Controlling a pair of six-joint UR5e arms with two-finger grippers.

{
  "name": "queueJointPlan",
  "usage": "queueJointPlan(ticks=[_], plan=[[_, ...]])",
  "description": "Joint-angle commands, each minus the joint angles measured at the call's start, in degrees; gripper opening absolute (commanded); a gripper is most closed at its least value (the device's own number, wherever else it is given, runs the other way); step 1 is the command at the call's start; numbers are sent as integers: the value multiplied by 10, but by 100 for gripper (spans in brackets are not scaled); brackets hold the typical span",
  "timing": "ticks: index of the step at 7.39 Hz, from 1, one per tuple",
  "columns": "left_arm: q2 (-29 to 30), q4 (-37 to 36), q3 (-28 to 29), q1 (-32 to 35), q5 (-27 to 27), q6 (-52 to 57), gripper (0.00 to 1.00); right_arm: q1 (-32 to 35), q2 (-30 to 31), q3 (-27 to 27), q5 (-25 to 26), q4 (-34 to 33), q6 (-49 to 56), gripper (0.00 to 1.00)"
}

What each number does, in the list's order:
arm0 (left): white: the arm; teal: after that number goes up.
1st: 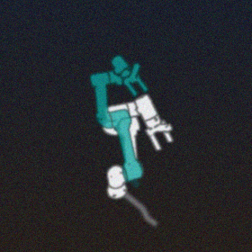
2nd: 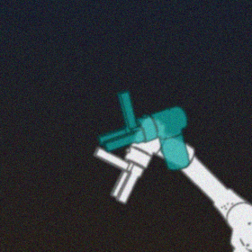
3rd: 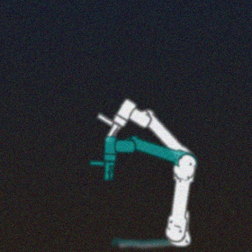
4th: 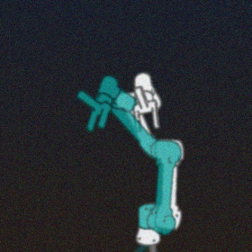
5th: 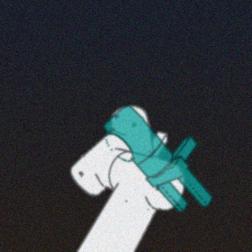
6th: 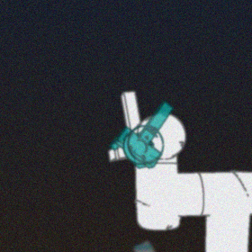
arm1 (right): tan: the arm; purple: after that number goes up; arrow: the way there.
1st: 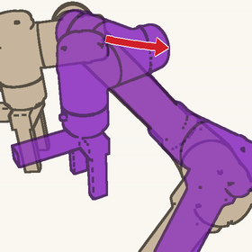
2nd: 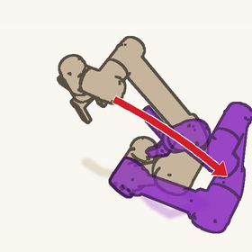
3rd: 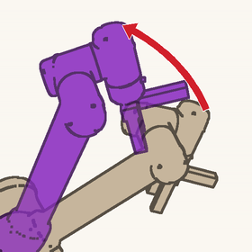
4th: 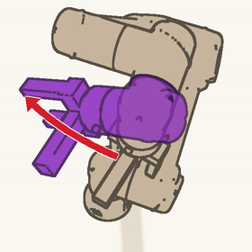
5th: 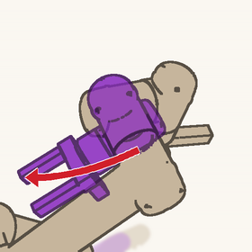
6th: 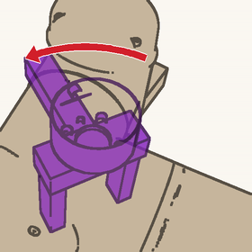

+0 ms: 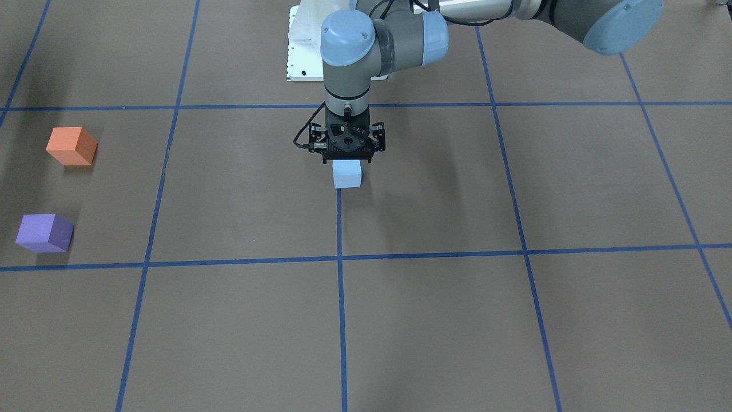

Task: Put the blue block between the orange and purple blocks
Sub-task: 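Set the cube down mid-table with the left gripper while the right arm approaches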

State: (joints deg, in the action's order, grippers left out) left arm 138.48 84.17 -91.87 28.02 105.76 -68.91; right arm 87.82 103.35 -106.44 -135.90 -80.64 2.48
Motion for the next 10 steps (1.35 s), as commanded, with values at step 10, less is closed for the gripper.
queueJointPlan(ticks=[10], plan=[[-436, -52, -146, 538, 203, 803, 100, -419, -284, -111, 131, 3, -685, 100]])
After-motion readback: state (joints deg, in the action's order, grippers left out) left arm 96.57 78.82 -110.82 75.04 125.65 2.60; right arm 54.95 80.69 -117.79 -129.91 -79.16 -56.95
